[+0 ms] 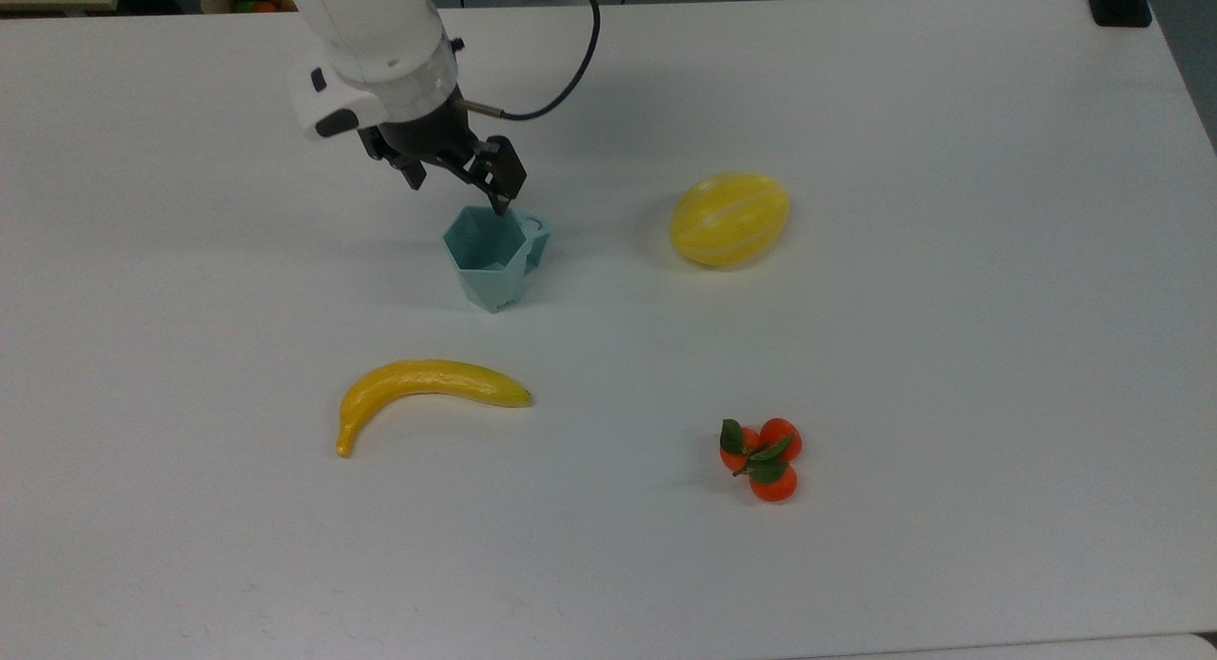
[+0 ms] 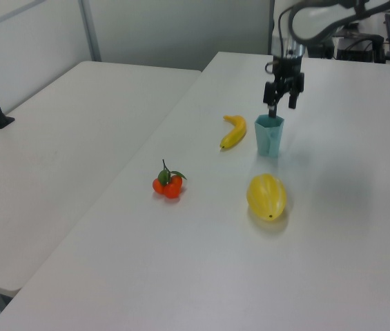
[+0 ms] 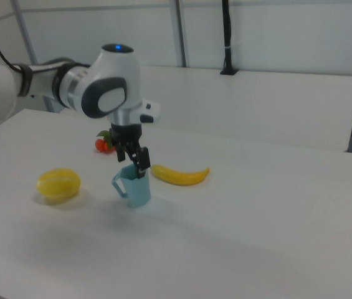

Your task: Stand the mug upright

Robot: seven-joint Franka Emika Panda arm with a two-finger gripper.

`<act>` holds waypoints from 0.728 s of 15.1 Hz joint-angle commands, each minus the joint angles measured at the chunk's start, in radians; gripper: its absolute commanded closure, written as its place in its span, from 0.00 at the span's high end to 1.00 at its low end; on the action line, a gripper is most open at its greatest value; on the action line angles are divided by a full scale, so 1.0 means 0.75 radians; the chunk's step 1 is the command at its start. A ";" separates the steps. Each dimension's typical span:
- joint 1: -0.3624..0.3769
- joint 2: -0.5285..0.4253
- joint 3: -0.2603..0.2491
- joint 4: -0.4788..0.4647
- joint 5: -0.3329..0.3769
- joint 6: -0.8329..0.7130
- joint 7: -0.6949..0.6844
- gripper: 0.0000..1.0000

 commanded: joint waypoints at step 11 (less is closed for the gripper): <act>-0.312 -0.344 0.048 0.129 -0.039 -0.355 -0.410 1.00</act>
